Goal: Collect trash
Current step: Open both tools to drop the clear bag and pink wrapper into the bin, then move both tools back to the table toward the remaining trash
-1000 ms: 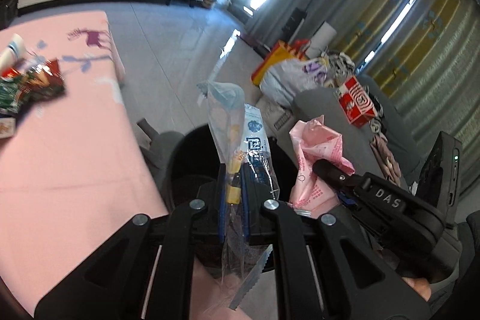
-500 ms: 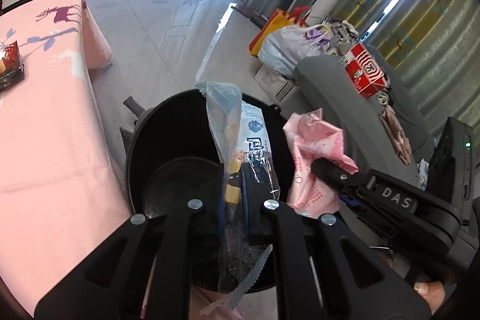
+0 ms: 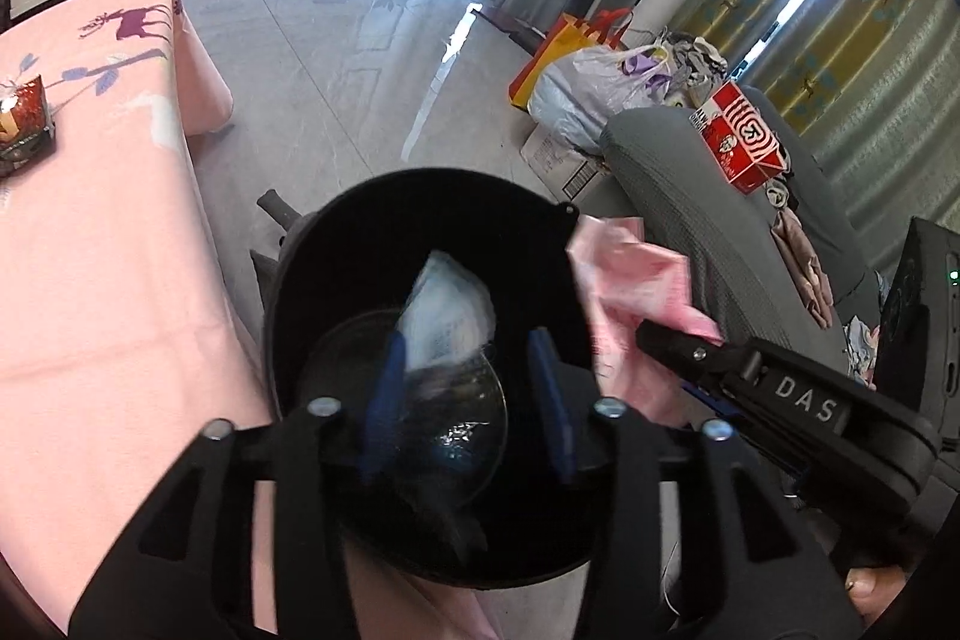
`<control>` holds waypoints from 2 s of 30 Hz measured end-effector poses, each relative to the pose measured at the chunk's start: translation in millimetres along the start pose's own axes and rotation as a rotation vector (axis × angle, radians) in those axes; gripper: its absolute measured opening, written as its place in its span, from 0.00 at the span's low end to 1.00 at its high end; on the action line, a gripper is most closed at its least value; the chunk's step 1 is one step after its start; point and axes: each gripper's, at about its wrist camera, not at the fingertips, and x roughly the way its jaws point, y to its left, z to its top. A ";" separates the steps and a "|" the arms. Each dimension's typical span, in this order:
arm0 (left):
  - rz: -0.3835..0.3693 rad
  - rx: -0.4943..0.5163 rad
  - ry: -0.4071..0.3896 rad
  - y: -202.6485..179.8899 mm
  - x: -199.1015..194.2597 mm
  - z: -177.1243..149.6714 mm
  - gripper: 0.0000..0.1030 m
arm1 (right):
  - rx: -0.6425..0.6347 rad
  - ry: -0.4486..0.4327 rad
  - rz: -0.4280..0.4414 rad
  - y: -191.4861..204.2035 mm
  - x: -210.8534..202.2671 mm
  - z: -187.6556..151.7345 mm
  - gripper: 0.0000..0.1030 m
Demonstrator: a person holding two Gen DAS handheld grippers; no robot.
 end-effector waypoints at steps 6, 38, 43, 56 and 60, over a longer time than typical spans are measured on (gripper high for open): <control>-0.001 0.003 -0.059 6.5 -31.2 2.6 0.67 | -0.042 -0.036 -0.018 14.1 -12.0 -1.9 0.53; 0.458 -0.401 -0.474 283.5 -346.1 -113.1 0.97 | -0.489 -0.151 0.350 231.2 -68.5 -100.9 0.89; 0.440 -0.486 -0.450 316.8 -346.0 -135.5 0.97 | -0.584 -0.095 0.378 264.0 -47.0 -133.4 0.89; 0.313 -0.464 -0.490 334.7 -318.2 -132.3 0.96 | -0.680 0.120 0.512 316.0 18.1 -197.1 0.87; 0.230 -0.438 -0.457 333.3 -299.5 -119.7 0.96 | -0.710 0.167 0.490 327.8 34.1 -207.0 0.83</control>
